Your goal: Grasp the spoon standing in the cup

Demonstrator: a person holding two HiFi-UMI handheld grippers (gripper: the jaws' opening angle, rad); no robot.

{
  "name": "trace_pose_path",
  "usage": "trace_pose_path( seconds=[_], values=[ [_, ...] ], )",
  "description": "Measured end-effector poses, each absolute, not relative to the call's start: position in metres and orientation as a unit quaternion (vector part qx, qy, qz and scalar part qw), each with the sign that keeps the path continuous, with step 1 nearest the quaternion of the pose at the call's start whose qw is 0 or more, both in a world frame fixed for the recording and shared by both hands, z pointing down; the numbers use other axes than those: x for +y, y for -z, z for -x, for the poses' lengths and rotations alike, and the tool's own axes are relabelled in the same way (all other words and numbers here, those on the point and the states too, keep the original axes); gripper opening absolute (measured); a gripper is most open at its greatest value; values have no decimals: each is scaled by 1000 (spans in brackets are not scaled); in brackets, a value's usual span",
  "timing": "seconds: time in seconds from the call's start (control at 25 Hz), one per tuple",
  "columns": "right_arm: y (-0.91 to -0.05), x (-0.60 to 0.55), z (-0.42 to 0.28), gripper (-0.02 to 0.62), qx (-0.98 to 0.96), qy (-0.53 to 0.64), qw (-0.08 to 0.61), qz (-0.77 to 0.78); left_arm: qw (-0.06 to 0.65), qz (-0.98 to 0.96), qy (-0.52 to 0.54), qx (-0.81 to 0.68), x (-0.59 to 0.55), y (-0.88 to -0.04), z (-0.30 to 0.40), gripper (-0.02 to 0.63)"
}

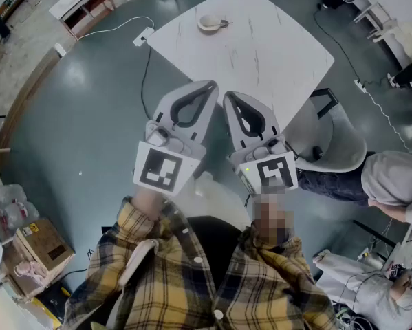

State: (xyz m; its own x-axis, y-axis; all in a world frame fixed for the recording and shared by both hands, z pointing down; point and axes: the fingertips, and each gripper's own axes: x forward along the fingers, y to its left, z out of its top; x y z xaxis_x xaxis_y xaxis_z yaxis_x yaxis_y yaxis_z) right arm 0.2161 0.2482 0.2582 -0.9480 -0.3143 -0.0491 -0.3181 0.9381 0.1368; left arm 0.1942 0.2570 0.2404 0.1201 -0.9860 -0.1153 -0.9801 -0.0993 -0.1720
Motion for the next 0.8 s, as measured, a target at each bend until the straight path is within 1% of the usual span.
trace_pose_path(
  seconds=[0.8],
  values=[
    [-253, 235, -221, 15, 988, -71, 30, 137, 118, 722, 14, 681, 244, -234, -199, 18]
  ],
)
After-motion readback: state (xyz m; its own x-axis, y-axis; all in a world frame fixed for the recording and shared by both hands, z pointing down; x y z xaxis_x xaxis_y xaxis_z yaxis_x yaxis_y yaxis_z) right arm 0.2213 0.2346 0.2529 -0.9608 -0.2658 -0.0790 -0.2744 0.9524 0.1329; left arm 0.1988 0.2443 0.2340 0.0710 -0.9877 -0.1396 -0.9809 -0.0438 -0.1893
